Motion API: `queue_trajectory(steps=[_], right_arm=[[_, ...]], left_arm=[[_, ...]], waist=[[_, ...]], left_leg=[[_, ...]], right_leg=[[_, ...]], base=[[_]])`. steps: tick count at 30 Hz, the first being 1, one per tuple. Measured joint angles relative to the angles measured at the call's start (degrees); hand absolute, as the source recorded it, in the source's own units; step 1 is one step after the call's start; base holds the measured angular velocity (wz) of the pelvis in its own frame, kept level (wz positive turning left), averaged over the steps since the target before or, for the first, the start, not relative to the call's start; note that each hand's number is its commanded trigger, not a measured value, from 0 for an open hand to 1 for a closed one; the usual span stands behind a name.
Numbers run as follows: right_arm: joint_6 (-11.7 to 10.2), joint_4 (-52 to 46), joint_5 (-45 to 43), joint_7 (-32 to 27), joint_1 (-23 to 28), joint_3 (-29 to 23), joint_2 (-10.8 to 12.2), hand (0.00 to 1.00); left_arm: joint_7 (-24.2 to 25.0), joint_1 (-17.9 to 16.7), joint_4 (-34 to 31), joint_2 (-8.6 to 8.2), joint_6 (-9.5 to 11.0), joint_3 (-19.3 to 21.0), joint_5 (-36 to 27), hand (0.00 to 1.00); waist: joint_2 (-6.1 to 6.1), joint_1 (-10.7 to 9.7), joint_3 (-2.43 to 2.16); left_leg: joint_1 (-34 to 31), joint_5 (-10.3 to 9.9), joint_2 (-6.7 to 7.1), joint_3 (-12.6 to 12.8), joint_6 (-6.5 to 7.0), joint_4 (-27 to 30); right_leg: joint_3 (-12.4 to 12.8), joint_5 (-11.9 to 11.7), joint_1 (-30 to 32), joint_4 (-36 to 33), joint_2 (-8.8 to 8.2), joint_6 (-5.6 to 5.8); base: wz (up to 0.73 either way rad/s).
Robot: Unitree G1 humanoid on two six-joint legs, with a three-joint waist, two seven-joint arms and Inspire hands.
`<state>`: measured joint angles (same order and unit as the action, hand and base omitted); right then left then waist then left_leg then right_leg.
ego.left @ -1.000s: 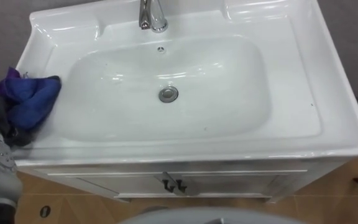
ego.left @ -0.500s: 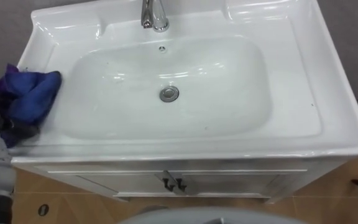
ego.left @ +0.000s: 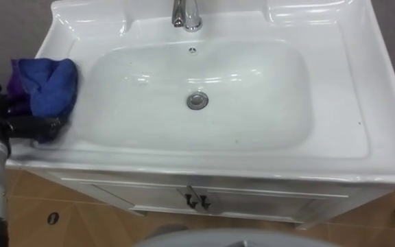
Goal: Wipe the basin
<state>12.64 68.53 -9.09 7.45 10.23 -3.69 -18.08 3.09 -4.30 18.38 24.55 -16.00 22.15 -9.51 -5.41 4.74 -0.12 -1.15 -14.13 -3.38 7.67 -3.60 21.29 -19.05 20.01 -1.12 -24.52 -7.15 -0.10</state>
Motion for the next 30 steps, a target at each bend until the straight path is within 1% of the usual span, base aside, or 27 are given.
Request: queue_trajectory(steps=[5, 7, 9, 11, 15, 17, 25, 27, 28, 30], right_arm=[[0.0, -0.3, 0.0, 0.2, 0.1, 0.0, 0.0, 0.0], [0.2, -0.4, 0.0, 0.2, 0.2, 0.0, 0.0, 0.0], [1.0, -0.4, 0.0, 0.2, 0.4, 0.0, 0.0, 0.0], [1.2, -0.5, 0.0, 0.2, 0.5, 0.0, 0.0, 0.0], [1.2, -0.5, 0.0, 0.2, 0.9, 0.0, 0.0, 0.0], [1.2, -0.5, 0.0, 0.2, 1.3, -0.1, 0.0, 0.0], [1.2, -1.5, 0.0, 0.2, 2.0, -0.4, 0.1, 0.0], [1.2, -1.9, 0.0, 0.2, 2.2, -0.8, 0.1, 0.0], [1.3, -1.9, 0.0, 0.2, 2.4, -1.2, 0.2, 0.0], [1.3, -2.1, 0.0, 0.2, 2.7, -1.8, 0.3, 0.0]], left_arm=[[0.4, 0.0, -0.1, -0.17, 0.0, 0.0, -3.4, 0.0], [0.8, 0.0, -0.1, -0.17, 0.0, 0.0, -3.8, 0.0], [1.3, 0.0, -0.1, -0.17, 0.0, 0.1, -4.0, 0.0], [1.6, 0.0, -0.1, -0.16, 0.0, 0.1, -4.1, 0.0], [2.1, 0.0, -0.1, -0.16, 0.0, 0.2, -4.4, 0.0], [2.2, -0.3, -0.3, -0.17, 0.0, 0.2, -4.4, 0.0], [2.1, -0.4, -1.9, -0.16, -0.2, 0.2, -4.6, 0.0], [2.1, -0.4, -2.4, -0.16, -0.2, 0.2, -4.8, 0.0], [2.0, -0.4, -3.1, -0.16, -0.3, 0.2, -5.7, 0.0], [1.6, -0.4, -4.2, -0.17, -0.3, 0.2, -9.0, 0.0]], waist=[[0.01, 0.3, -0.01], [0.01, 0.4, -0.03], [-0.05, 0.5, -0.08], [-0.06, 0.5, -0.09], [0.03, 0.5, -0.09], [-0.03, 0.5, -0.23], [0.06, 0.5, -0.22], [0.13, 0.4, -0.14], [0.22, 0.4, -0.03], [0.37, 0.4, 0.0]], left_leg=[[-0.1, 0.1, 0.12, 0.0, 0.24, -0.2], [0.0, 0.2, 0.13, 0.0, 0.26, -0.2], [0.0, 0.2, 0.12, 0.0, 0.37, -0.4], [0.0, 0.3, 0.14, 0.0, 0.46, -0.6], [0.3, 0.3, 0.22, 0.0, 0.46, -0.7], [0.9, 0.3, 0.21, 0.0, 0.46, -1.0], [1.0, 0.3, 0.25, -0.1, 0.47, -1.5], [1.3, 0.3, 0.26, -0.1, 0.47, -1.6], [1.6, 0.3, 0.26, -0.1, 0.47, -1.6], [1.7, 0.3, 0.25, -0.1, 0.47, -1.6]], right_leg=[[-0.2, 0.0, 0.0, 0.0, -0.1, 0.08], [-0.2, 0.0, 0.0, 0.1, -0.06, 0.1], [-0.1, -0.2, -0.2, 0.5, 0.13, 0.24], [-0.1, -0.4, -0.2, 0.8, 0.17, 0.31], [-0.1, -0.5, -0.5, 1.0, 0.14, 0.42], [-0.1, -0.5, -1.3, 1.7, 0.32, 0.5], [-0.1, -0.7, -1.3, 1.9, 0.33, 0.57], [-0.2, -0.7, -1.6, 2.0, 0.35, 0.57], [-0.2, -0.7, -2.1, 2.3, 0.4, 0.57], [-0.4, -0.7, -2.4, 2.6, 0.45, 0.57]], base=[[0.01], [0.0], [0.0], [0.0], [0.0], [0.0], [0.0], [0.0], [0.0], [0.0]])
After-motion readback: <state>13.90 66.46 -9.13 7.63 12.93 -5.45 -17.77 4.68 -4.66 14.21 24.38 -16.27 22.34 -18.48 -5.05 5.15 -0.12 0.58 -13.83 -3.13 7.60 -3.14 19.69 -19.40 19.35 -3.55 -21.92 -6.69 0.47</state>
